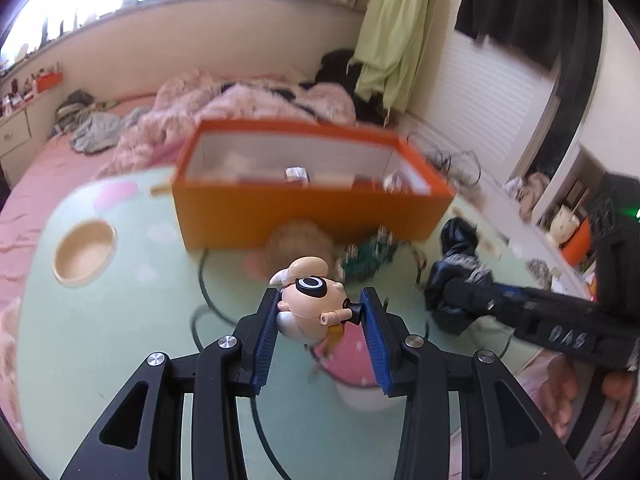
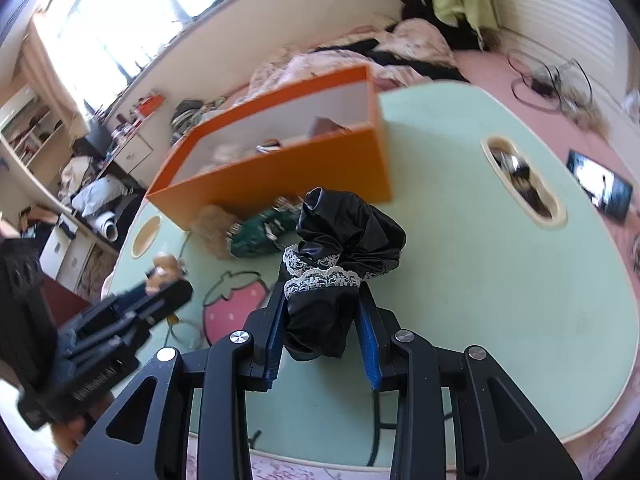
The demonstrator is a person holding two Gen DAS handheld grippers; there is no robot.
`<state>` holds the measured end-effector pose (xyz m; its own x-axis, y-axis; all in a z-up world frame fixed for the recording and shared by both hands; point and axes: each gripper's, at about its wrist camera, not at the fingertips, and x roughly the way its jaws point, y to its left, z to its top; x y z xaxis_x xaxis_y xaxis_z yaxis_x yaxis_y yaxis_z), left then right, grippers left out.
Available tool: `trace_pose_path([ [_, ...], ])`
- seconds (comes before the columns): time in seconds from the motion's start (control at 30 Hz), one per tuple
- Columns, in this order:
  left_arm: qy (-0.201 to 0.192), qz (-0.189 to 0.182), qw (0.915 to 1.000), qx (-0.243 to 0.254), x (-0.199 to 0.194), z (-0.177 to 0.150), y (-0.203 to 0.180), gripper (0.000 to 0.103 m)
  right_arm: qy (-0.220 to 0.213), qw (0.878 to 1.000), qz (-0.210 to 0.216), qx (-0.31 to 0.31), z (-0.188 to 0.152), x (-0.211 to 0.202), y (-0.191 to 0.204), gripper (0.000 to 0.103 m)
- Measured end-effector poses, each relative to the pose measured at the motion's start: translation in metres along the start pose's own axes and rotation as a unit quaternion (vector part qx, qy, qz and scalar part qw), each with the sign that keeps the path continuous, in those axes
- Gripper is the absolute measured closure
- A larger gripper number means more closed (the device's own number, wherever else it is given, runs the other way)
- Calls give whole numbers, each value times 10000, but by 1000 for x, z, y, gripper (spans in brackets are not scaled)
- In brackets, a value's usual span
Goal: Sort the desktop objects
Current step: 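Carry the keychain and lace pouch into the orange box and open both grippers, then grasp the green toy car with the right gripper while the left grasps the brown pompom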
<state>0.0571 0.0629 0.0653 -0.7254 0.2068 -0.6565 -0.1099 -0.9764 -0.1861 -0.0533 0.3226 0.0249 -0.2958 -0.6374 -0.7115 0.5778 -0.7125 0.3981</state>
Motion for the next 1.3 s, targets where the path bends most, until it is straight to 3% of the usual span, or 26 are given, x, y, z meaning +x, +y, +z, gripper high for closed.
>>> trace_pose_path([
  [0.27,-440,129,9989,-83,5,72,17,64,-594,9950,-114,-798,71,-2,47,69],
  [0.47,-154,474,9984,-276,47,89,34,64,-210,9967,-315,-721,117,53,48,68],
  [0.53,-183,451,9979,-428,48,87,40,58,-84,9986,-83,-514,121,66,41,67],
  [0.6,-240,380,9971,-619,44,84,47,41,-119,9991,7,-413,122,70,37,61],
  [0.67,-318,319,9967,-670,36,79,48,38,-235,9991,-34,-341,123,64,34,56],
  [0.77,-356,360,9965,-659,22,65,48,21,-397,9990,122,-189,118,43,32,46],
  [0.87,-265,325,9965,-722,12,44,47,9,-411,9988,165,-210,99,25,32,43],
  [1.03,529,244,9962,-646,29,9,39,7,55,9992,-129,-377,44,23,30,39],
  [1.2,735,533,9942,-571,47,-14,39,5,572,9961,-451,-506,9,45,26,39],
  [1.3,653,708,9941,-505,47,-19,39,1,567,9942,-679,-619,10,48,27,37],
])
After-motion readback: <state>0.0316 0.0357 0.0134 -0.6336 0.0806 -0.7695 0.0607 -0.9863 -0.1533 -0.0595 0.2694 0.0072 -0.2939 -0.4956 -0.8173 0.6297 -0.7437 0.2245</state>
